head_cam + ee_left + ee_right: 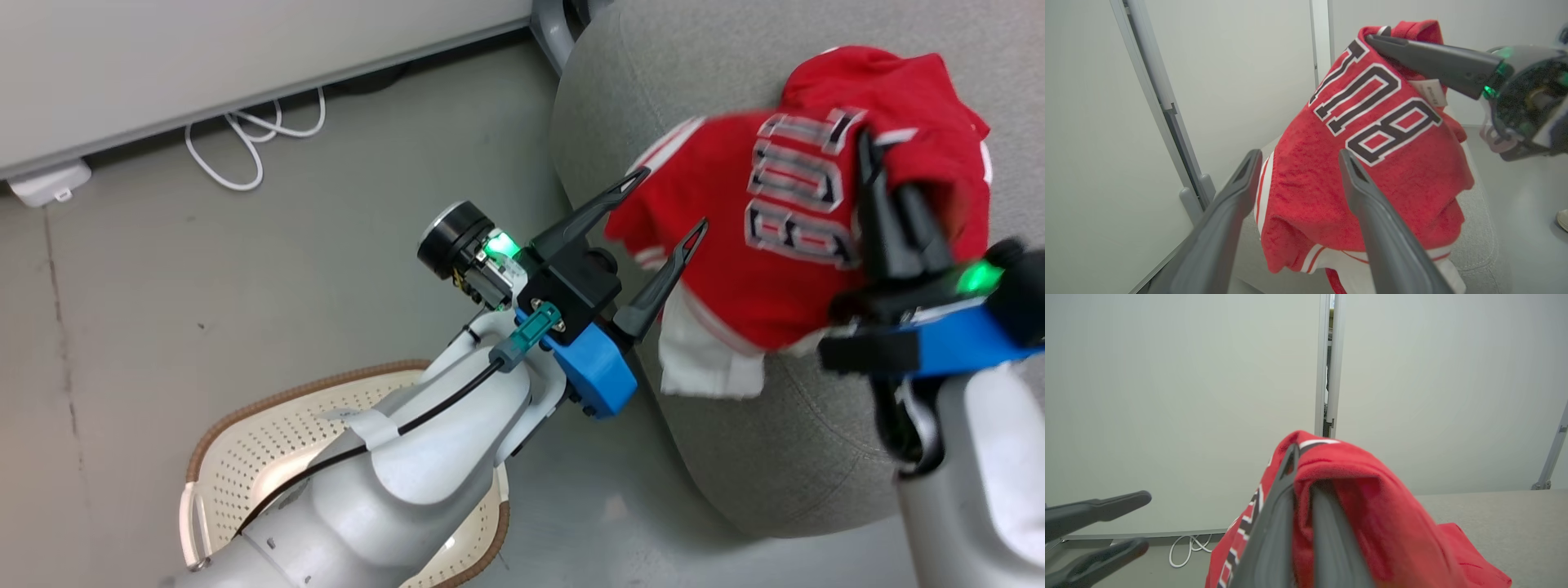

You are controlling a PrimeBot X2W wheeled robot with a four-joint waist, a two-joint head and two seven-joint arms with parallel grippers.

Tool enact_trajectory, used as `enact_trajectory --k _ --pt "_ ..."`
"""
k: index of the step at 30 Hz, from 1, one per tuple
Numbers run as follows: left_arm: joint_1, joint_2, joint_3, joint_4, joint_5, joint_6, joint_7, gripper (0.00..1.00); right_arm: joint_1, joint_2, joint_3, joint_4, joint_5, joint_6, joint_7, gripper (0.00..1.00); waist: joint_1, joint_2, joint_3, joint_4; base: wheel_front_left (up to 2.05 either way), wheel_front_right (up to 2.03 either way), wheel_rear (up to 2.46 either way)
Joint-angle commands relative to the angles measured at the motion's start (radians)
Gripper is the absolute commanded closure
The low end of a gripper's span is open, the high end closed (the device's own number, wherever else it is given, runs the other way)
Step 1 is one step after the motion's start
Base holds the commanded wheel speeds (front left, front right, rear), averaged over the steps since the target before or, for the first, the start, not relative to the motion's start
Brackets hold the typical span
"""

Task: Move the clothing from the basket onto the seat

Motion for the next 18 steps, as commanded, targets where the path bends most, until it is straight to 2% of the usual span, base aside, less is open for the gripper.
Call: enact_trajectory --k 1,8,18 --pt "-0.026 0.001 0.005 -0.004 0.013 0.006 -0.004 0.00 -0.052 -0.002 -0.023 -0.014 0.008 0.001 -0.004 1.00 0.0000 0.0000 0.038 0.009 0.00 0.00 0.00" --pt "-0.104 0.002 -0.003 -0.007 0.050 0.015 -0.004 0.00 -0.316 -0.071 -0.132 -0.060 0.010 0.001 -0.004 1.00 0.0000 0.0000 0.192 0.030 0.00 0.00 0.00" --pt "-0.232 0.007 -0.006 -0.006 0.100 0.032 0.001 0.00 -0.578 -0.300 -0.375 -0.058 0.021 0.000 -0.004 1.00 0.0000 0.0000 0.412 0.034 0.00 0.00 0.00"
